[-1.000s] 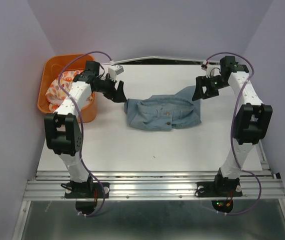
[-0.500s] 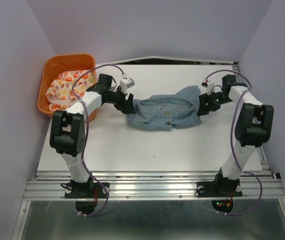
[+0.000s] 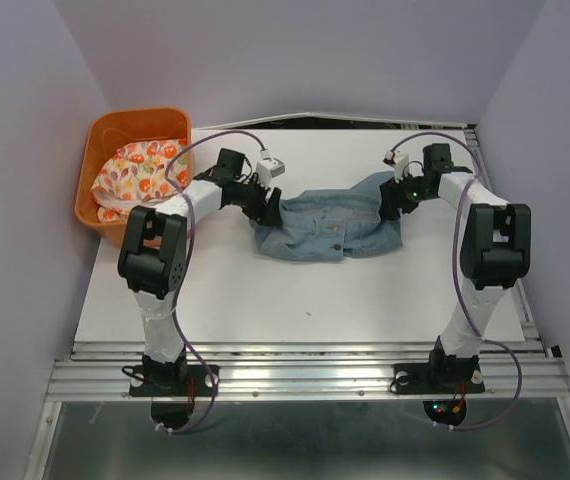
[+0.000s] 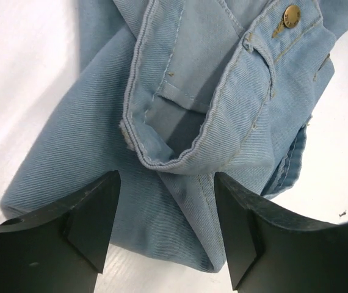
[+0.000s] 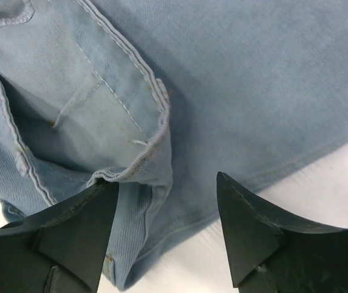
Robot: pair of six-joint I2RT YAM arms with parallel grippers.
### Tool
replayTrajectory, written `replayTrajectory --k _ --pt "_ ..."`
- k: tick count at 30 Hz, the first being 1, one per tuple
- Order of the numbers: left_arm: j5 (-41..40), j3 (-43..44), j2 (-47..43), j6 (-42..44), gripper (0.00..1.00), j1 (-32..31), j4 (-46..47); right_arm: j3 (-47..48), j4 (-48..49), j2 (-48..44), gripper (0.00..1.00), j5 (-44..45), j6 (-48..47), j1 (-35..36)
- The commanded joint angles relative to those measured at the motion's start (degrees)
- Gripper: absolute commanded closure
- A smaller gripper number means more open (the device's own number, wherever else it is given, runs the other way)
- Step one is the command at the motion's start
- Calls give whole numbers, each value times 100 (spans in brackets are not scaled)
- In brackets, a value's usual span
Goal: Fold and stack the skirts
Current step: Flatten the skirt out
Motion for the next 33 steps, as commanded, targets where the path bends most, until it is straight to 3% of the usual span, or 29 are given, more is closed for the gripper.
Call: replayTrajectory --k 1,6,10,13,14,23,33 --pt "-58 416 -10 -59 30 18 196 218 415 150 30 9 18 95" --pt "12 504 113 -129 34 18 205 455 406 326 42 -166 97 147" --pt "38 522 157 -138 41 27 222 561 379 353 58 -333 159 147" --pt "248 382 34 -217 42 158 327 587 265 291 85 -518 264 147" --pt "310 320 -79 -243 41 211 423 561 274 265 99 -562 352 147" --pt "1083 -304 -546 38 30 378 556 596 300 115 99 -536 1002 95" --pt "979 -375 -300 -199 29 168 969 737 300 238 99 -466 1319 95"
